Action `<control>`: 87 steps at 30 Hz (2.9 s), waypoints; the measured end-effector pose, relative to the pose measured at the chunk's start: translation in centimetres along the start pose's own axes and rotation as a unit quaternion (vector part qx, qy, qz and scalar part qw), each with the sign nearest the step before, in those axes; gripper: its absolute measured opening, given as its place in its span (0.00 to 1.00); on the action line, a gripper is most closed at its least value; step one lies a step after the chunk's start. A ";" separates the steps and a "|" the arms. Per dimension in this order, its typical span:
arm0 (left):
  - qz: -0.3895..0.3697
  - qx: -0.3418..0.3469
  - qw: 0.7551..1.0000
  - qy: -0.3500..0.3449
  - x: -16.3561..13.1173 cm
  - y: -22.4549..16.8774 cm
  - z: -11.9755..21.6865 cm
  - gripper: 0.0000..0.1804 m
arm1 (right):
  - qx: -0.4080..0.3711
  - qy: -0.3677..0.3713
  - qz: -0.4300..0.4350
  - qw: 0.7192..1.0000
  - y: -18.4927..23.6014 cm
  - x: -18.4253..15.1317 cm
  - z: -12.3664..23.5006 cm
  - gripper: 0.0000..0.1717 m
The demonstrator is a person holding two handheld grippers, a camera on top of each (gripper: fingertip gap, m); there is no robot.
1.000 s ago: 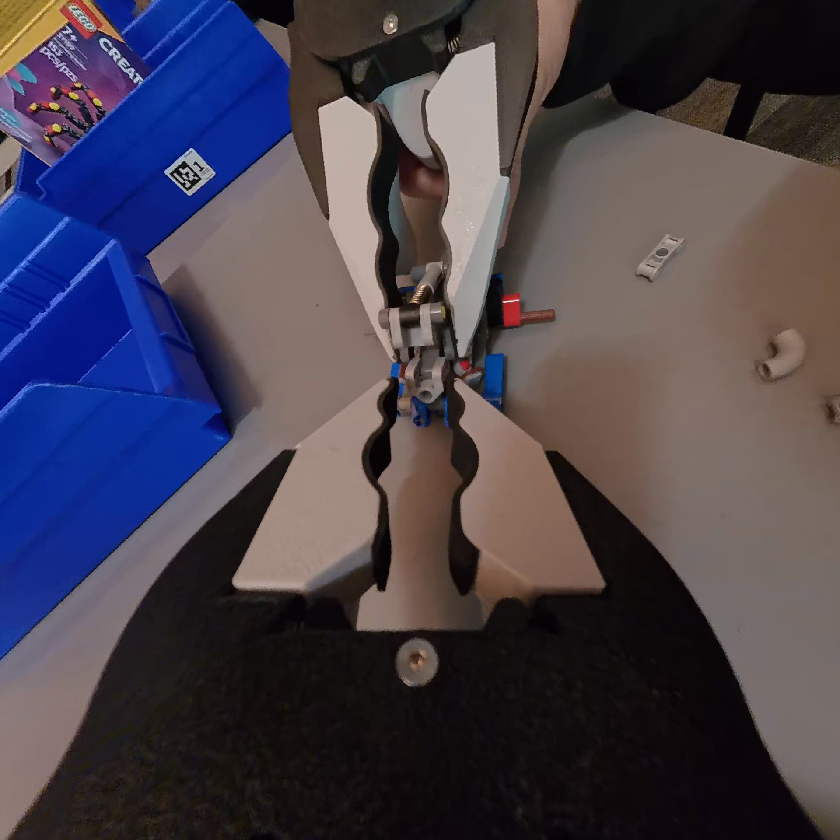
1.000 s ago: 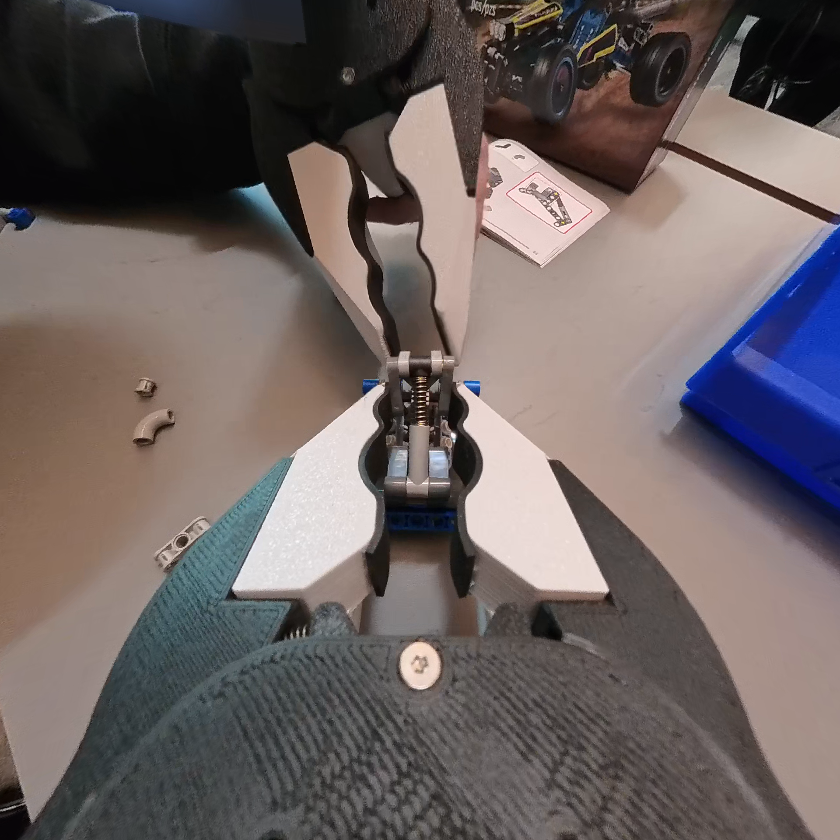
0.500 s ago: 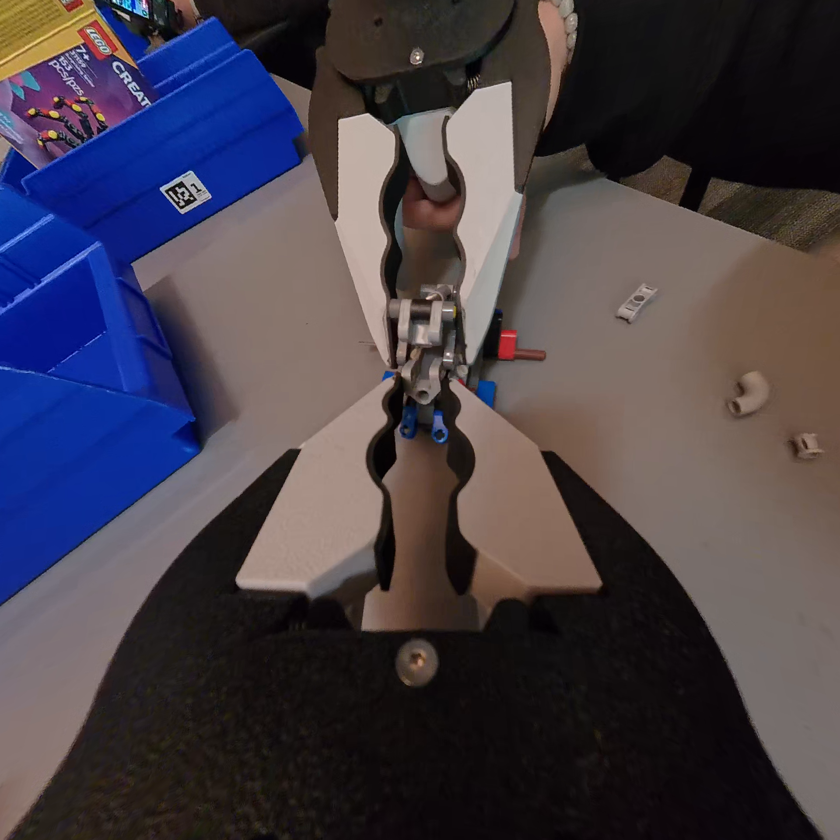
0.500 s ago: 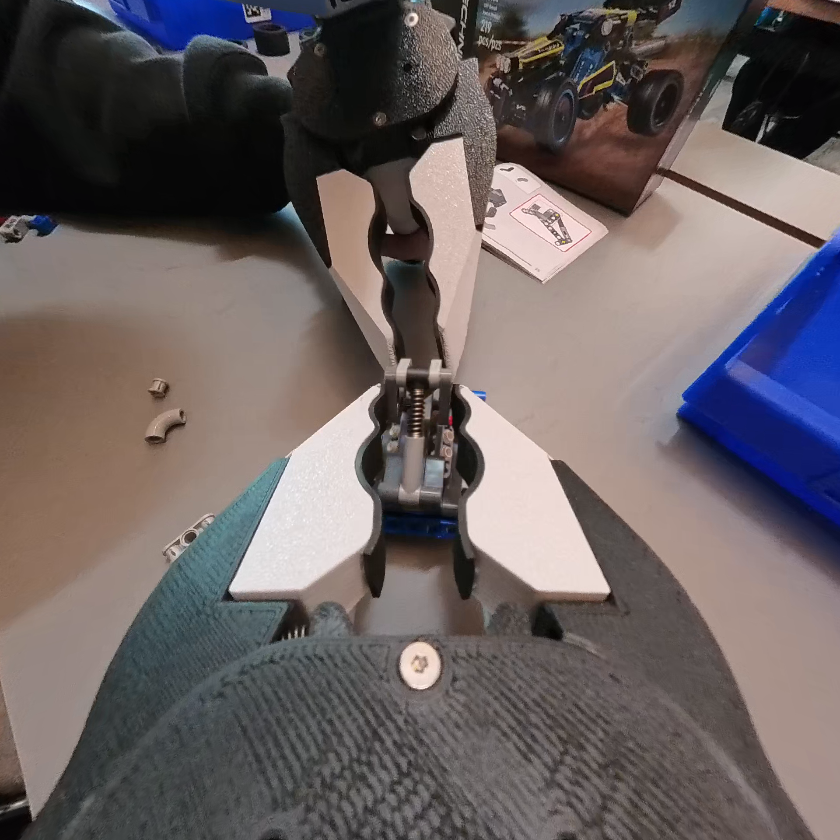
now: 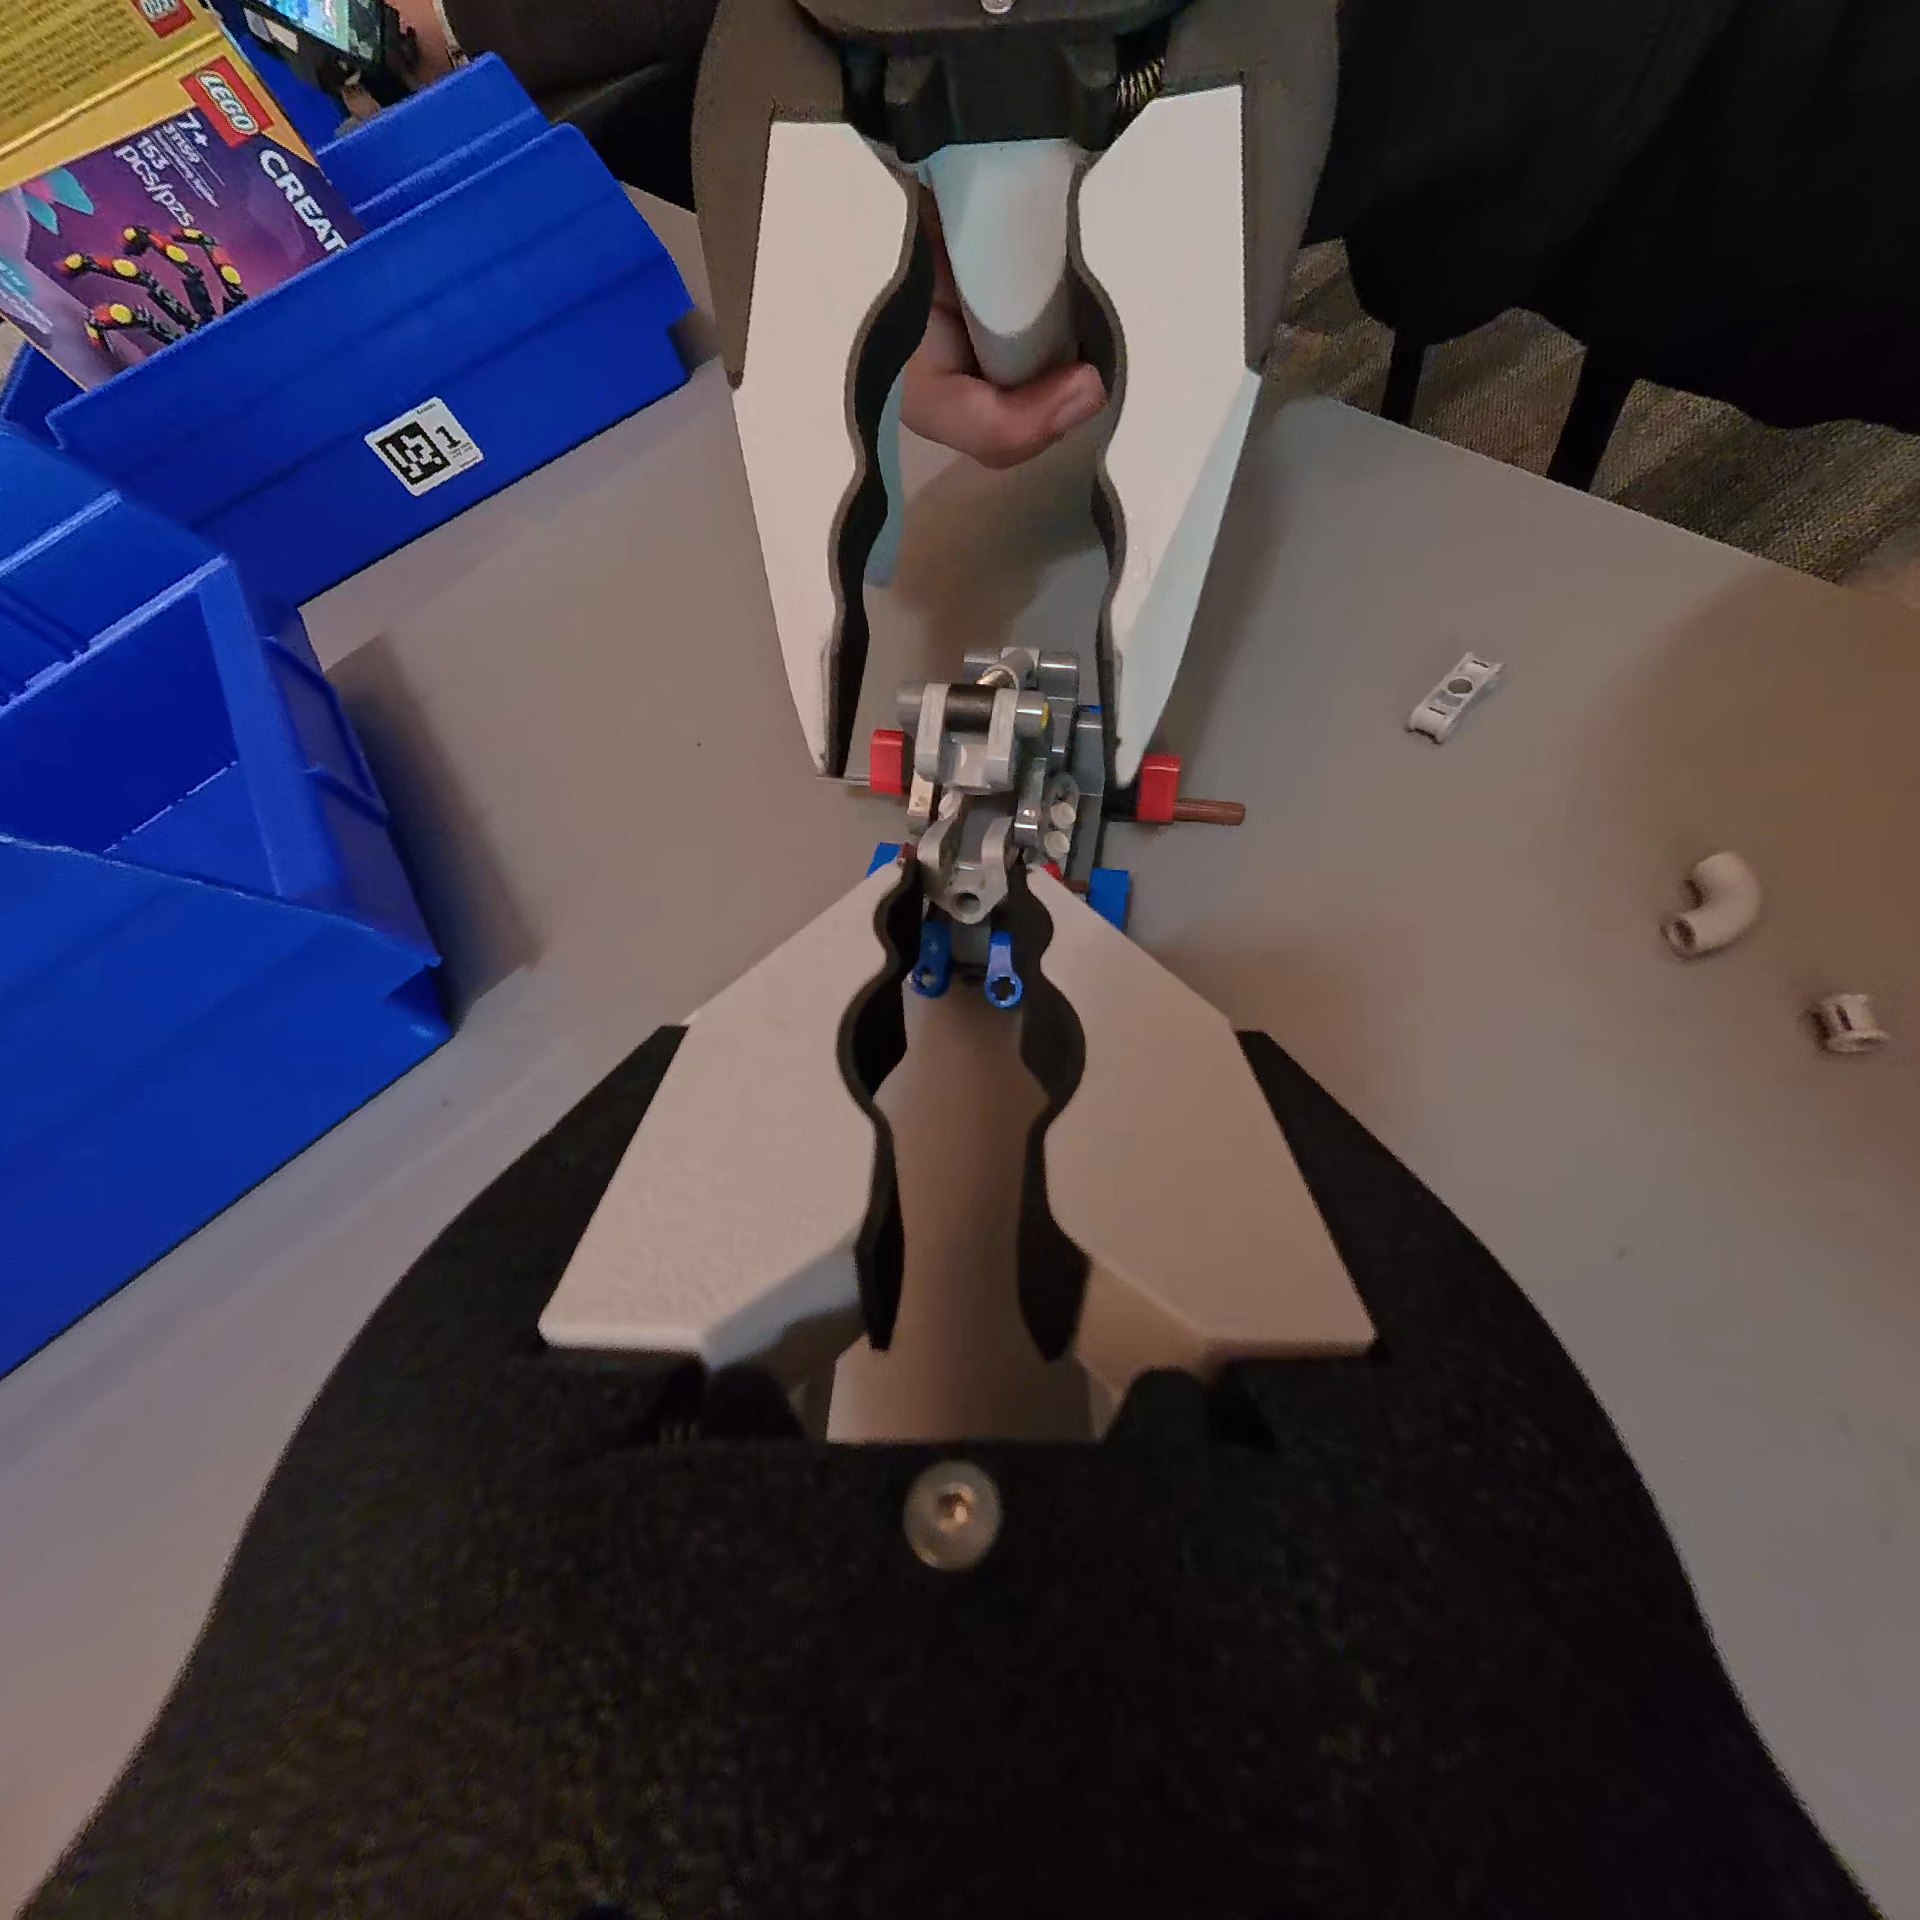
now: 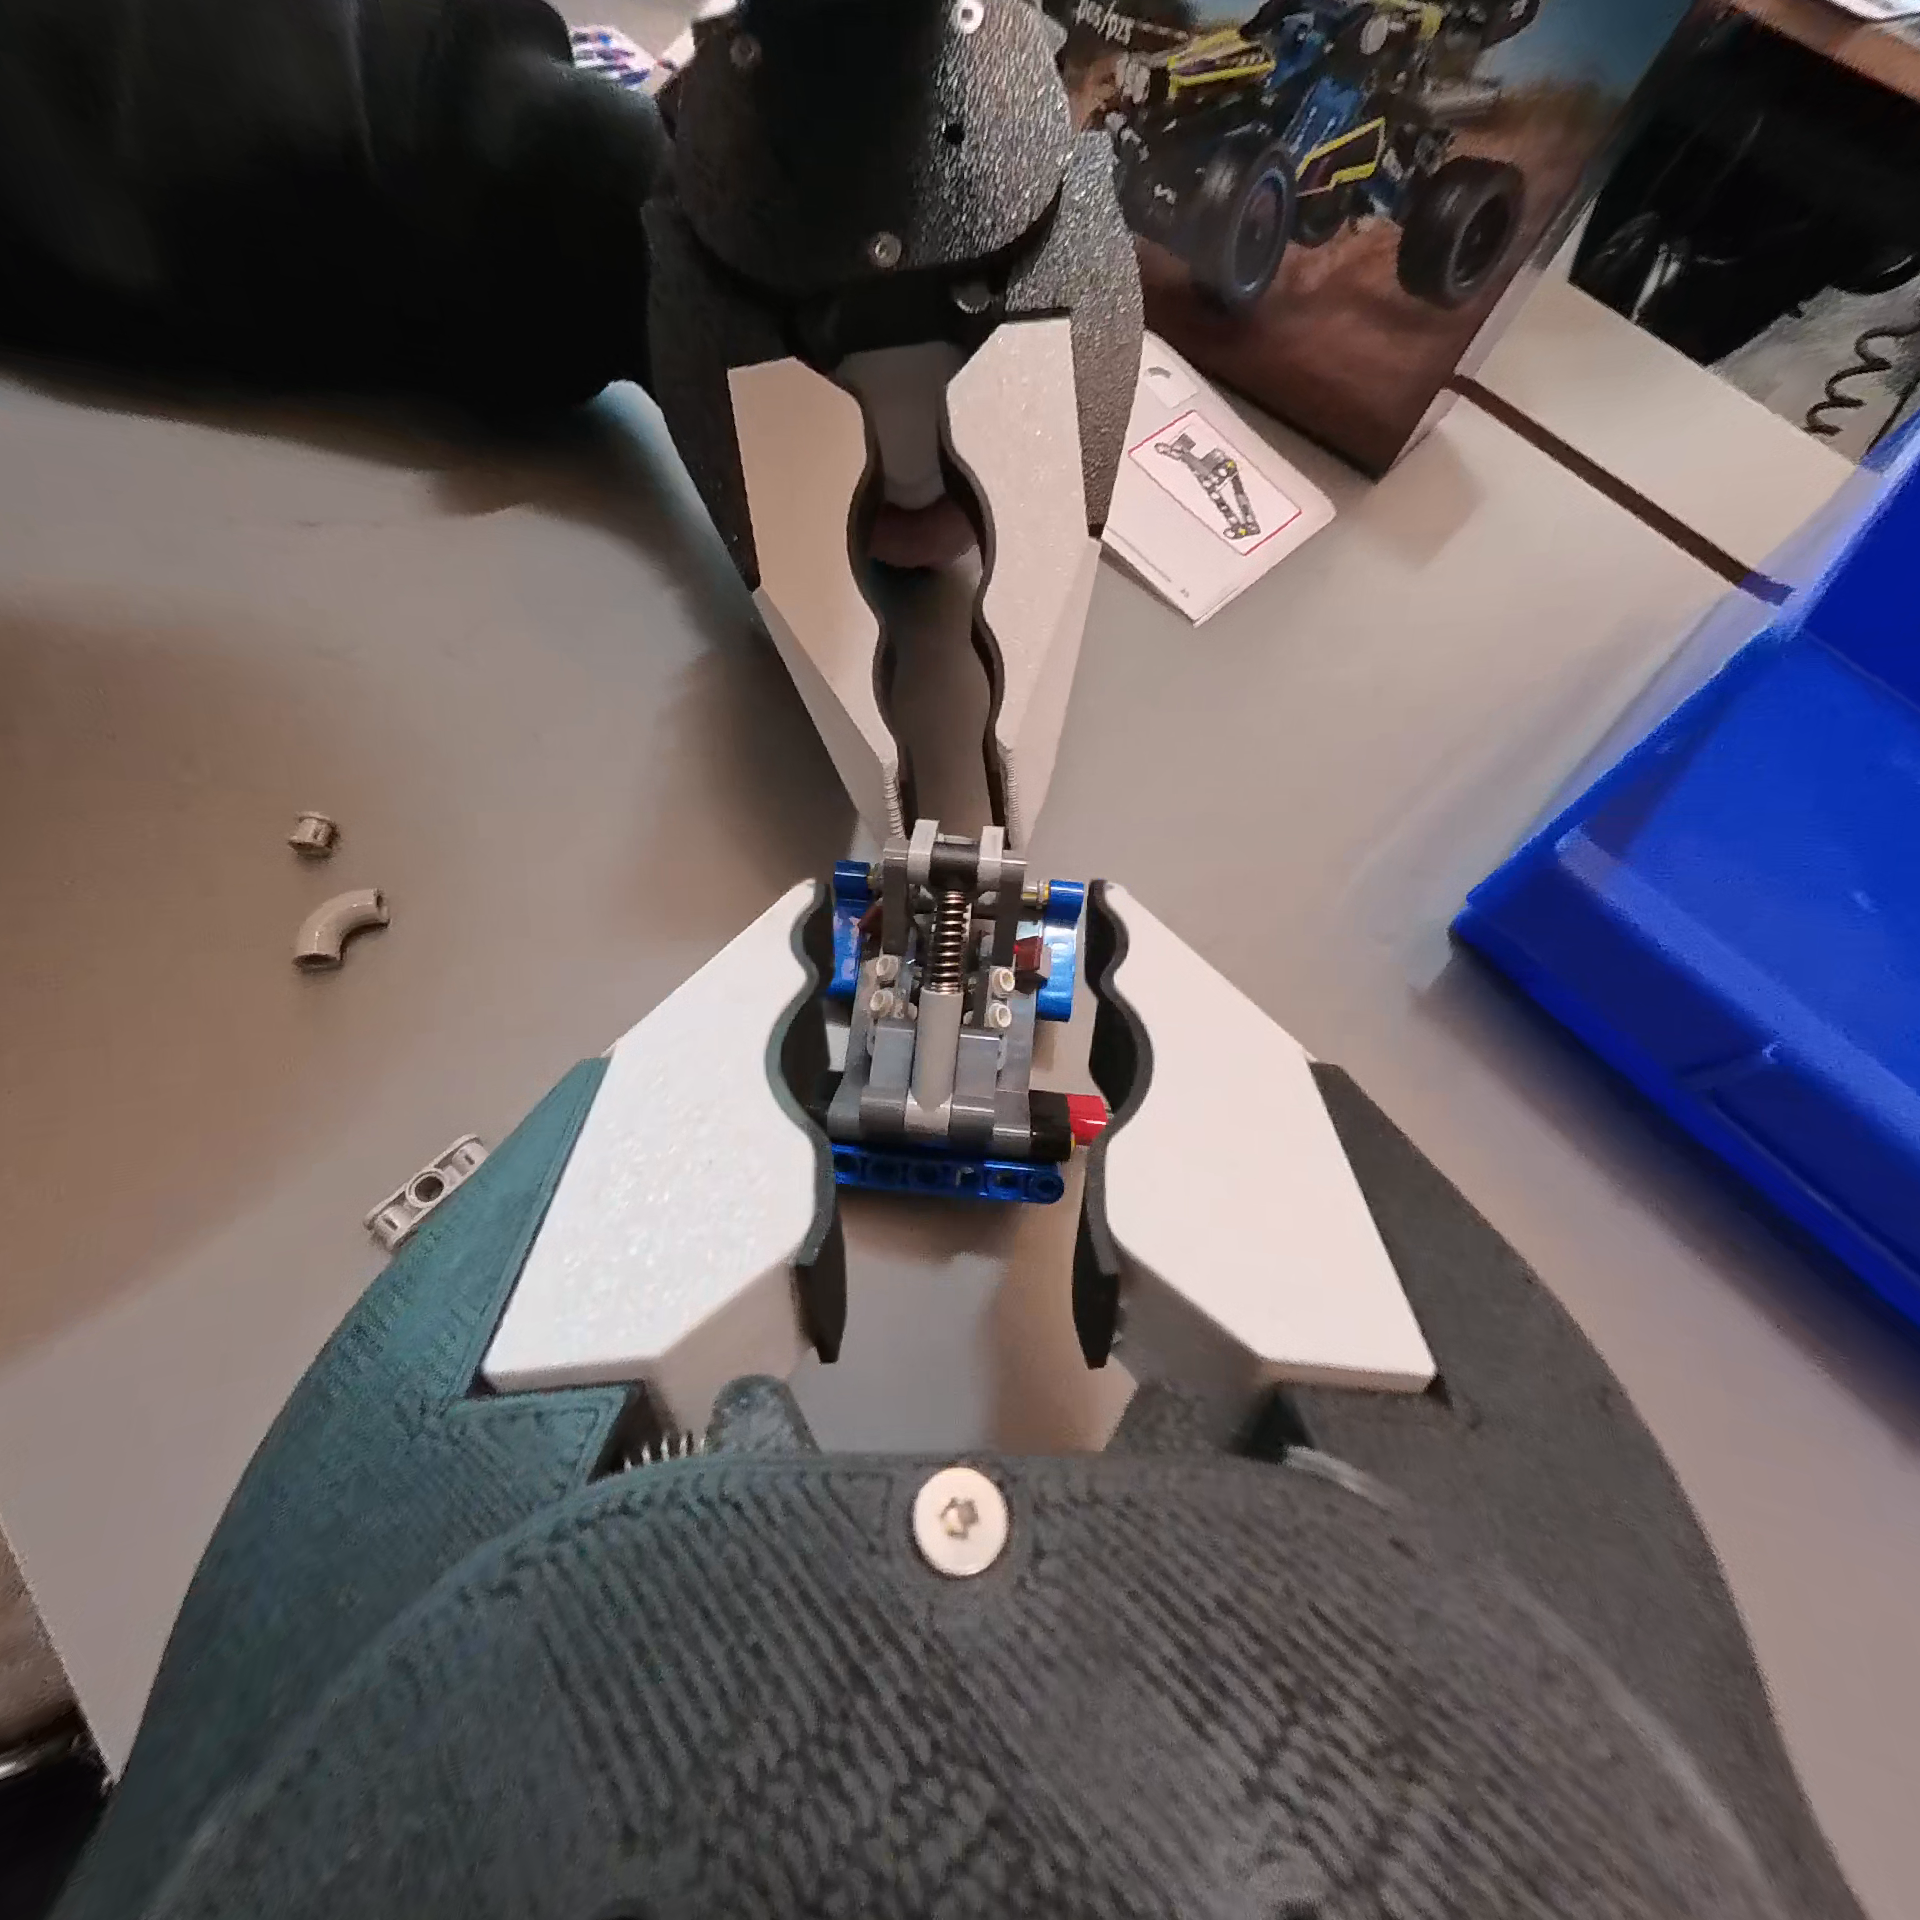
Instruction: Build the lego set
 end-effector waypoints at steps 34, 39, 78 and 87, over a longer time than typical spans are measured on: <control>-0.009 -0.002 1.000 0.008 -0.2 -0.1 -0.3 0.07 | 0.015 -0.004 -0.027 1.000 0.0 -1.0 -0.6 0.18; -0.010 -0.002 1.000 0.009 -0.2 -0.1 -0.3 0.07 | 0.017 0.007 -0.018 1.000 0.2 -1.2 -0.7 0.17; -0.016 0.001 1.000 0.008 -0.1 -0.2 -0.4 0.07 | -0.048 -0.037 -0.003 0.998 0.0 -0.2 -0.7 0.13; -0.021 0.002 1.000 0.008 -0.1 -0.2 -0.5 0.07 | -0.047 -0.016 0.006 0.999 -0.1 -0.5 0.1 0.22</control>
Point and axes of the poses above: each gripper's, where its closed fingertips meet, z back along the fingers, x out of its top, y = z × x across the jaws, the point moved 1 cm from there along z, back along the fingers, and after that the axes turned 1 degree about z, right-handed, at the moved point
